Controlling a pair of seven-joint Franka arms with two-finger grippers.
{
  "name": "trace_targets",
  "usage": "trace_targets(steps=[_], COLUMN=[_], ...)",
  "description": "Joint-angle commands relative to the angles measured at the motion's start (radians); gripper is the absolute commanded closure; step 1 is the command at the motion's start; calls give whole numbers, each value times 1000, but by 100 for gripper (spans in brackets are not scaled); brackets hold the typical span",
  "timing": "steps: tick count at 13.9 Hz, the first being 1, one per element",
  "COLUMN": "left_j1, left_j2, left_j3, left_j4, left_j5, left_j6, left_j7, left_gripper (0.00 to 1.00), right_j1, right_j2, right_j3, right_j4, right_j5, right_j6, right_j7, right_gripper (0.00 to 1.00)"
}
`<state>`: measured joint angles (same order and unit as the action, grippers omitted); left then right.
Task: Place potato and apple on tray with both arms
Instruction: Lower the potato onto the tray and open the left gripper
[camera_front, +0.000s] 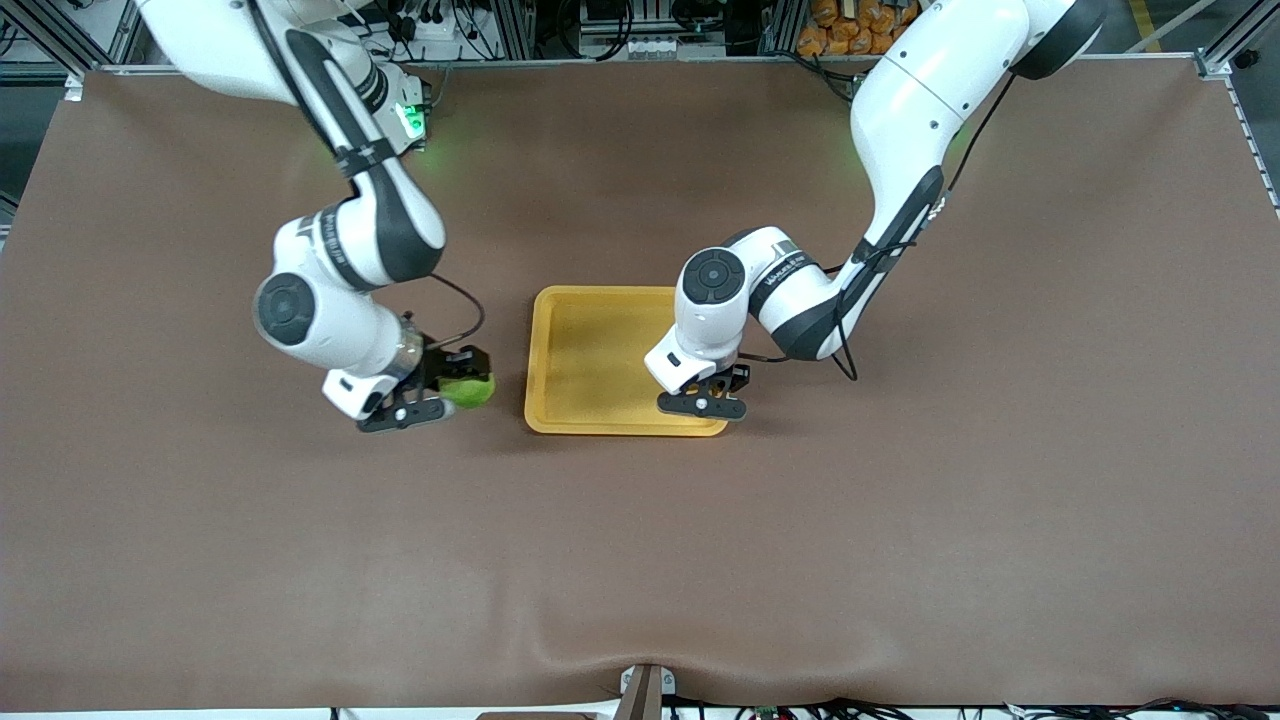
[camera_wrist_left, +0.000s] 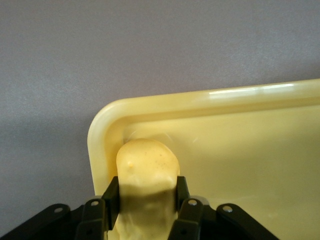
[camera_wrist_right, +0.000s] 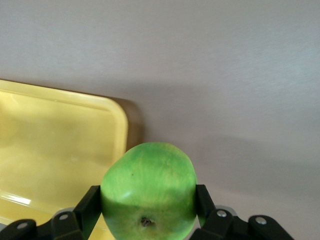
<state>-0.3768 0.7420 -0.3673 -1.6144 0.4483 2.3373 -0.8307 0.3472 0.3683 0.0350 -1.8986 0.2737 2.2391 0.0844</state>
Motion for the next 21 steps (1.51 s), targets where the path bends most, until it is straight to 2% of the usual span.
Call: trace_targets(steps=[1,2,3,4,10,14,21], left_j1=[-13,-13,-11,-11,15,73,209], left_j2=[19,22,22,22,-25,-119,-272], left_j3=[11,11,11,11,11,-4,-21], left_j4=[31,31,31,31,50,51,50], left_j5=[20,20,20,26,18,12,-145], left_j6=[-19,-19,-18,-15,-30,-133,-255], left_j7=[-31,-34,-48,-48,-44,-15,166], left_gripper=[85,64,53,1,0,0,0], right_j1=[7,30,44,56,147,164,242], right_j2=[-26,-23,-23,-20,26,73,130], right_j3=[-9,-9,-9,-9,-9,-9,-10], right_j4=[-22,-23,-23,-22,-25,-5,-8], right_j5=[16,18,16,16,16,16,16], right_j6=[23,37,51,54,93,100,185], right_j7=[23,31,61,83,152,219,324], right_gripper=[100,100,100,100,100,100,100])
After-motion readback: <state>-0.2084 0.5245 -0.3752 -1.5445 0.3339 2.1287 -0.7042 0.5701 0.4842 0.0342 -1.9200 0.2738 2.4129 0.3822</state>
